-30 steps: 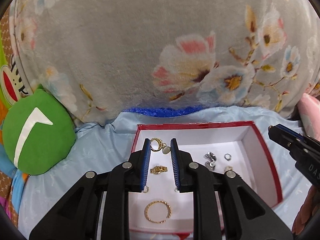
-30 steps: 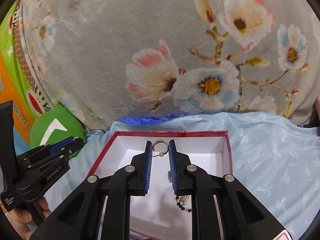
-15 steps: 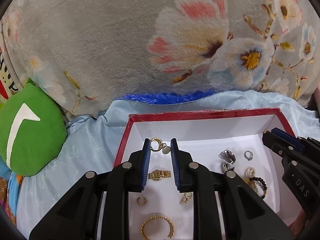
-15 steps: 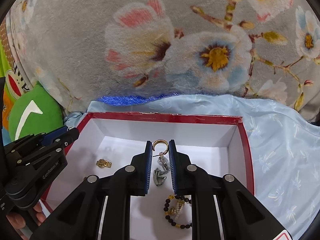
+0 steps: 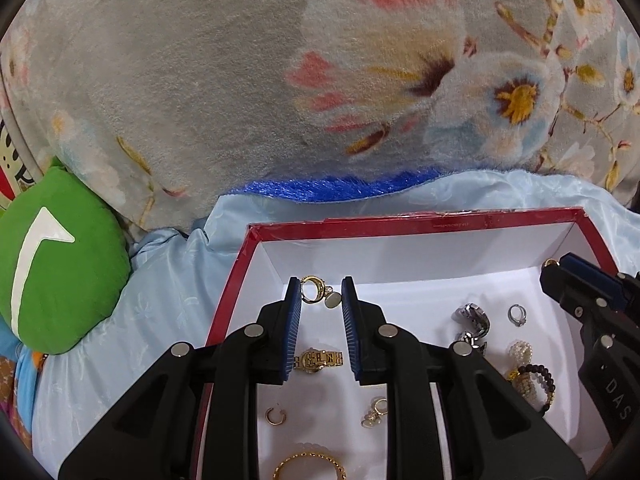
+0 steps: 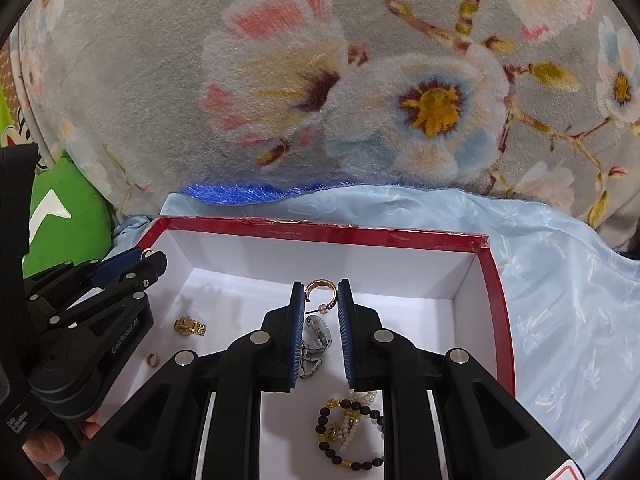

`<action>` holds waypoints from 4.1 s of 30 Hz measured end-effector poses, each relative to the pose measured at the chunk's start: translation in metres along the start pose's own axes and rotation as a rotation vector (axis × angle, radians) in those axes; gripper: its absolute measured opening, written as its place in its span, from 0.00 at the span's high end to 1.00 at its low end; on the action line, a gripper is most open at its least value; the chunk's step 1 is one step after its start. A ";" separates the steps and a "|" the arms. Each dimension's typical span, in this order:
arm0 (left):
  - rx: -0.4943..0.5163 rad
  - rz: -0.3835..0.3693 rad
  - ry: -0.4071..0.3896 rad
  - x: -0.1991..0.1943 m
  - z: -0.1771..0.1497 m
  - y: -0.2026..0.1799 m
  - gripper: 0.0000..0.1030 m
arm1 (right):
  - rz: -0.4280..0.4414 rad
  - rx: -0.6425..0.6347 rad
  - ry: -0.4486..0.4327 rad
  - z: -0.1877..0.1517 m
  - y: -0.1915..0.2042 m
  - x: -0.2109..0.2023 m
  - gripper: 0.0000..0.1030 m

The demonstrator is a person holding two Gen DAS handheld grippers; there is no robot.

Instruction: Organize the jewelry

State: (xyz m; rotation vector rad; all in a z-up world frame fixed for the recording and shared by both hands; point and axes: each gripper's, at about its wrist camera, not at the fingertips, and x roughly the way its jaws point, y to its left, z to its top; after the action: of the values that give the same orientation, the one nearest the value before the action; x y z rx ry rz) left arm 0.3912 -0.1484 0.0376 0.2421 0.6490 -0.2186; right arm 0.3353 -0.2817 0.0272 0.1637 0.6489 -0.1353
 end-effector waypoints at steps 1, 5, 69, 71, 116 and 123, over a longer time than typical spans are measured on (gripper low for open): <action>-0.002 0.000 -0.004 0.000 0.000 0.000 0.80 | -0.004 -0.001 0.001 0.000 0.000 0.000 0.85; 0.001 0.024 -0.007 0.000 -0.001 -0.001 0.80 | -0.008 -0.007 0.008 -0.002 0.002 0.002 0.85; -0.136 -0.003 0.089 -0.086 -0.099 0.025 0.27 | -0.163 0.031 -0.030 -0.089 0.000 -0.095 0.42; -0.126 0.017 0.074 -0.091 -0.105 0.021 0.21 | -0.173 0.035 -0.037 -0.097 0.001 -0.096 0.42; -0.195 0.027 0.131 -0.098 -0.123 0.031 0.07 | -0.146 0.047 0.036 -0.120 0.005 -0.091 0.25; -0.260 -0.005 0.153 -0.094 -0.125 0.038 0.04 | -0.147 0.048 0.035 -0.120 0.005 -0.091 0.24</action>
State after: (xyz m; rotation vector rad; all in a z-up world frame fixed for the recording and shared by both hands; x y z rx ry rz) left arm 0.2574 -0.0644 0.0050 0.0067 0.8219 -0.1192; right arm 0.1935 -0.2469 -0.0112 0.1646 0.6931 -0.2898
